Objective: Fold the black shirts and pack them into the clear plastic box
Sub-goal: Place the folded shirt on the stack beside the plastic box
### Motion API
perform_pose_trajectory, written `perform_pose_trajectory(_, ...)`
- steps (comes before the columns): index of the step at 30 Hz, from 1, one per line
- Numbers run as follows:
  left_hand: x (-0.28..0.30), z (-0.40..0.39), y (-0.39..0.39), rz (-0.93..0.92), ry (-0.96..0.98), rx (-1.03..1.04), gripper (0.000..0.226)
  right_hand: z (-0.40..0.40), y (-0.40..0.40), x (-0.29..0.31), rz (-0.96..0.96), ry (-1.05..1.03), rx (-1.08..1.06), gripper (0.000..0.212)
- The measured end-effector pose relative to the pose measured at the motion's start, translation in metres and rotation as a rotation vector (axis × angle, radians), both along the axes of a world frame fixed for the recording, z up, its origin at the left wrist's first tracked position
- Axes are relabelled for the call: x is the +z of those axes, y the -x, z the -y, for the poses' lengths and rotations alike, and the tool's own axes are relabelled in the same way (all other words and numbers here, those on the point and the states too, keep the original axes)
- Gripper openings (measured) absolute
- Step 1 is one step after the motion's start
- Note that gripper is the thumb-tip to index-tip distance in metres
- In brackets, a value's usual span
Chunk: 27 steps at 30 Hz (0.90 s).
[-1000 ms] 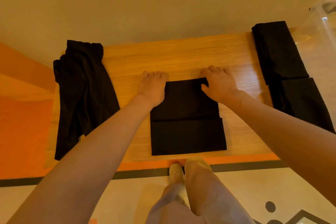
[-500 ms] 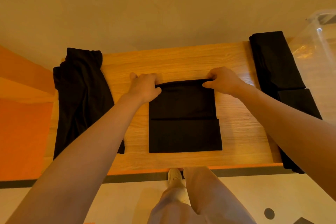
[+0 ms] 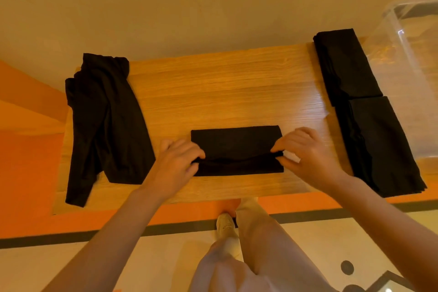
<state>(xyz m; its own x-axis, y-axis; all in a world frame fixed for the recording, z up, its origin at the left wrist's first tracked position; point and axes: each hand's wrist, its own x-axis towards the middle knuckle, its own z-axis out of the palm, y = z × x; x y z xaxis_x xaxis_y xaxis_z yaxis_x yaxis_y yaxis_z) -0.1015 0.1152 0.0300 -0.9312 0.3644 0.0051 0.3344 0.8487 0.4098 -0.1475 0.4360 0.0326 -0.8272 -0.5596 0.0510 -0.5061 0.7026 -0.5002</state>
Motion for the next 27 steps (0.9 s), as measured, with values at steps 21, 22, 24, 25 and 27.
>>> perform_pose_trajectory(21,-0.062,-0.076,0.01,0.061,0.222,0.198,0.06,0.078,-0.015,-0.057,0.027,-0.311,-0.094,0.062)
perform_pose_trajectory(22,-0.066,-0.068,0.005,0.058,0.253,0.188,0.061,0.068,-0.019,-0.063,0.021,-0.351,-0.084,0.064)
perform_pose_trajectory(24,-0.069,-0.049,-0.005,0.042,0.285,0.215,0.064,0.047,-0.026,-0.07,-0.001,-0.386,-0.135,0.066)
perform_pose_trajectory(25,-0.067,-0.042,-0.01,0.035,0.288,0.239,0.065,0.04,-0.028,-0.069,0.0,-0.392,-0.189,0.067)
perform_pose_trajectory(27,-0.06,-0.04,-0.014,0.009,0.28,0.226,0.063,0.039,-0.032,-0.064,0.004,-0.392,-0.241,0.067)
